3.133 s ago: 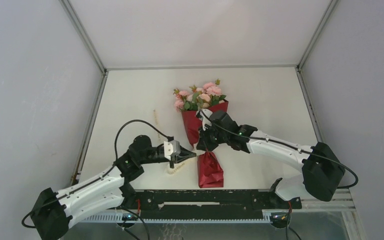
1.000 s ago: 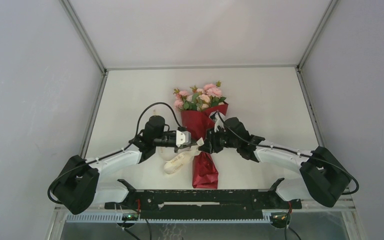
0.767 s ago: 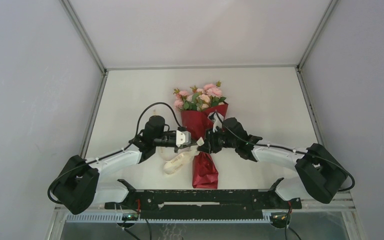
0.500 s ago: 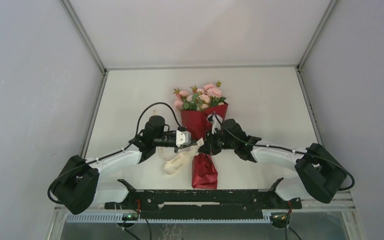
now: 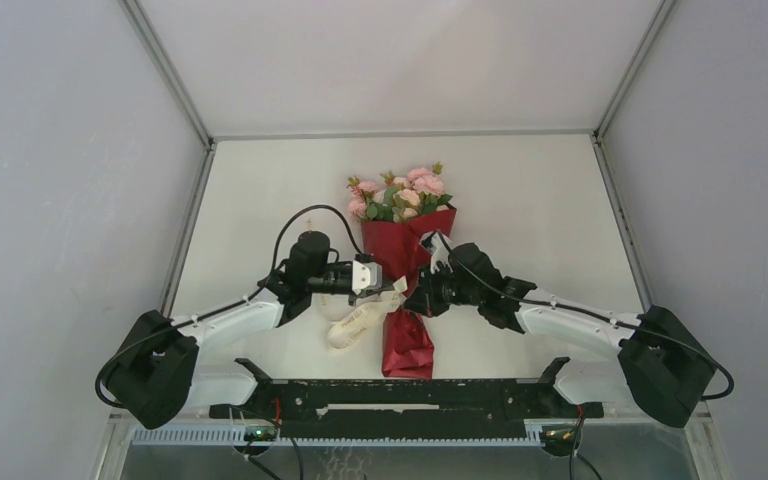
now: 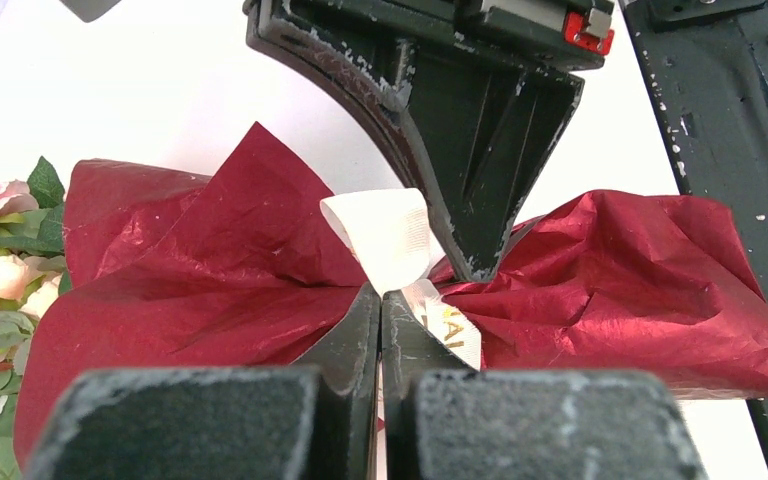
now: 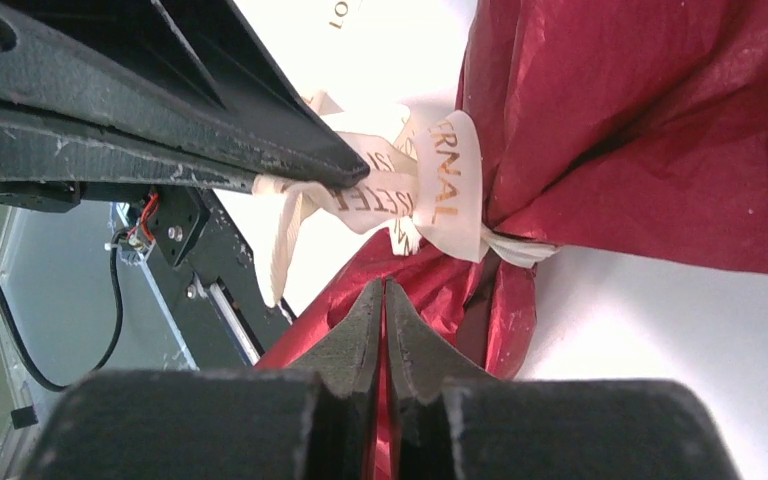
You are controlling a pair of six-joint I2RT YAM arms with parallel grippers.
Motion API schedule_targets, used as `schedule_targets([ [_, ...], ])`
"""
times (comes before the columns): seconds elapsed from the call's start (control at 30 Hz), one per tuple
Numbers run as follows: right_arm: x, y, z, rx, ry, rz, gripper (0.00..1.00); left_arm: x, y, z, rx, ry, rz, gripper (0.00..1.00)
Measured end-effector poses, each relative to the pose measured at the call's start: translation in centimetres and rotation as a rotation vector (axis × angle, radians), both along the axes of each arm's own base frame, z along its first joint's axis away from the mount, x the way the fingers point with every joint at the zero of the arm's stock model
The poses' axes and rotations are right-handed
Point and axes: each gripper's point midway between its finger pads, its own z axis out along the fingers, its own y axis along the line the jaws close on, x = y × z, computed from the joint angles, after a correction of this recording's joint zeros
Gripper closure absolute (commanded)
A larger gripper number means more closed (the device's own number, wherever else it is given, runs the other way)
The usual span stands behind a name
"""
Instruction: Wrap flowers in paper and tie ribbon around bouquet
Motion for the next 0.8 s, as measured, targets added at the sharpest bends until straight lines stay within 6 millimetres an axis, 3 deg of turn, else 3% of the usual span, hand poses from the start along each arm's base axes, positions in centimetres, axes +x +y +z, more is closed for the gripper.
schedule_targets([
  [0.13, -0.2, -0.4, 0.0, -0.01, 0.004, -0.007, 0.96, 0.0, 0.0, 0.0, 0.0, -0.004, -0.001, 1.0],
  [0.43, -0.3, 0.1, -0.1, 0.025, 0.037, -0.02, 0.75, 0.0, 0.0, 0.0, 0.0, -0.005, -0.001, 1.0],
  [0.67, -0.7, 0.8, -1.8, 0.063, 0.134, -0.046, 0.74, -0.1, 0.1, -0.2, 0.004, -0.001, -0.001, 1.0],
  [0.8, -0.5, 1.1, -1.7, 0.078, 0.143, -0.058, 0.74, -0.2, 0.2, -0.4, 0.007, 0.003, -0.002, 1.0],
])
